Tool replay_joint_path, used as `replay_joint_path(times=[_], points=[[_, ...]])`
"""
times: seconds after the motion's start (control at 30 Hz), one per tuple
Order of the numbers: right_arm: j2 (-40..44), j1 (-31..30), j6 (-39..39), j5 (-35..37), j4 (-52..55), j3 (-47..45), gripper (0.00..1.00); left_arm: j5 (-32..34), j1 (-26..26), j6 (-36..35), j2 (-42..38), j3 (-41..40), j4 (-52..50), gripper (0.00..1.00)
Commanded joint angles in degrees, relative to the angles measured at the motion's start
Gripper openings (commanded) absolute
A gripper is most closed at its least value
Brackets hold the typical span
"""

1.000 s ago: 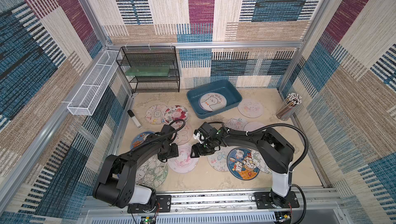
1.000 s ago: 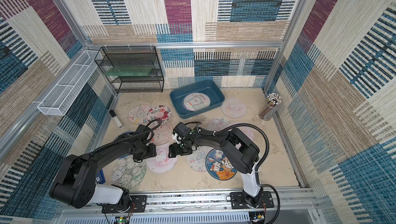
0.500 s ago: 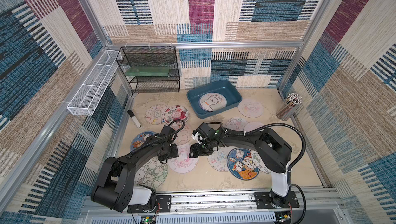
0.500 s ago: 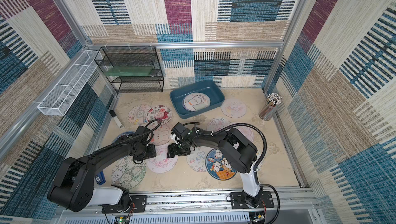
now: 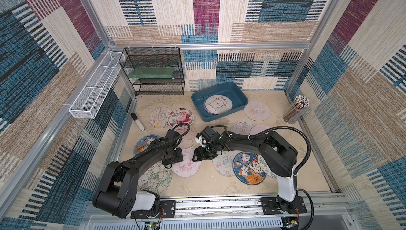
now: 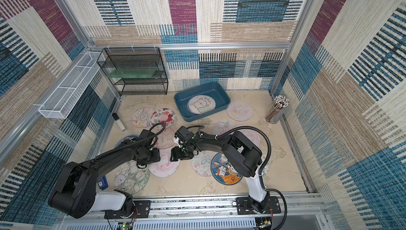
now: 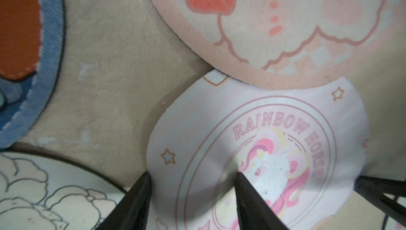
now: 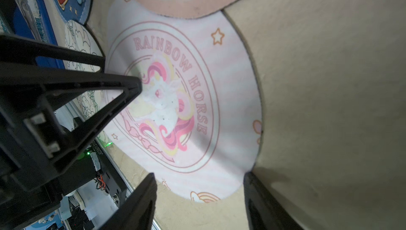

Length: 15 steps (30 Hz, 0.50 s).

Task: Put the coasters into the storage box
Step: Pick up the coaster from the center of the board.

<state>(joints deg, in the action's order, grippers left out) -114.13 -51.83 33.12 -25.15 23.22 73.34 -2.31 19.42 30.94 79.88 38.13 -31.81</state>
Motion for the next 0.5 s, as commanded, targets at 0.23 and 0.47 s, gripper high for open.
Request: replay_joint_path(times=[0.23, 0.47], points=[[-1.4, -0.1, 0.1, 3.8, 4.4, -1.0, 0.67, -6.8, 0.3, 1.8, 0.2, -1.4, -0.2, 0.49], [-1.5, -0.1, 0.5, 3.6, 4.0, -1.3, 0.67, -6.9, 0.4, 2.0, -0.4, -0.1, -0.7, 0.37]])
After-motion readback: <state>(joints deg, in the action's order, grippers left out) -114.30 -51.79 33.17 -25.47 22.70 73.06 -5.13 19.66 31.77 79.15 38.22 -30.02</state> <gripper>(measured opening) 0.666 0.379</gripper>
